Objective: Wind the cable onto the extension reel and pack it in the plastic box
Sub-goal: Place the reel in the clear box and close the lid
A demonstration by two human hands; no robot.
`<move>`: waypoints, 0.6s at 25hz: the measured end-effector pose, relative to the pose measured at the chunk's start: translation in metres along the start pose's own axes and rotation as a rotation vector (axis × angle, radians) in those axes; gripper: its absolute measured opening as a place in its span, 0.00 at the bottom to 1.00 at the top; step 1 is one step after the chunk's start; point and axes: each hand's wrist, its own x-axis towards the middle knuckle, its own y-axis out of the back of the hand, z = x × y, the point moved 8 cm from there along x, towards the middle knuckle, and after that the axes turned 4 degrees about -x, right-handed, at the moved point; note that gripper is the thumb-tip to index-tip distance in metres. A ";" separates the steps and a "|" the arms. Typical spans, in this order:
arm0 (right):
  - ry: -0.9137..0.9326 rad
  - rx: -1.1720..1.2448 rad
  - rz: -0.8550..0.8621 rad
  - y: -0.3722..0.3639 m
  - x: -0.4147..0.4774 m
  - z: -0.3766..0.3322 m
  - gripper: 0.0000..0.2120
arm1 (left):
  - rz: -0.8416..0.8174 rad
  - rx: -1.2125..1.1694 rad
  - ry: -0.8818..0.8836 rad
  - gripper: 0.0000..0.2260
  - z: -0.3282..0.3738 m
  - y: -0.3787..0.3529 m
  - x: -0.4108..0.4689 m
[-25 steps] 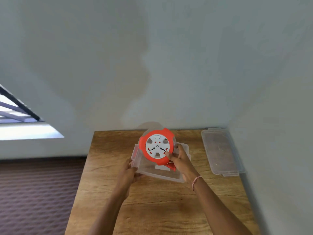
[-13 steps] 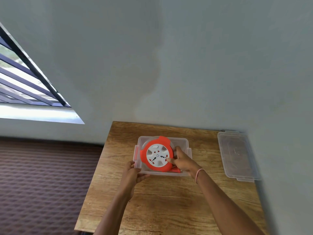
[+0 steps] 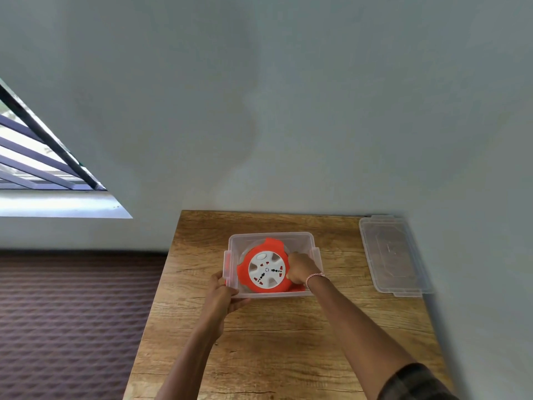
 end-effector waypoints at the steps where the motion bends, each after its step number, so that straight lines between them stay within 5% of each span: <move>1: -0.007 -0.026 0.020 0.000 -0.001 0.000 0.16 | 0.004 0.037 0.008 0.25 0.001 0.002 0.000; 6: 0.040 0.025 0.186 0.020 -0.019 0.002 0.10 | 0.131 0.430 -0.101 0.25 0.021 0.017 0.003; 11: 0.041 0.408 0.588 0.074 -0.059 0.053 0.06 | 0.376 0.529 -0.599 0.13 0.088 0.009 -0.017; 15: -0.215 0.761 0.771 0.074 -0.090 0.157 0.08 | 0.193 0.557 -0.895 0.06 0.104 -0.074 -0.047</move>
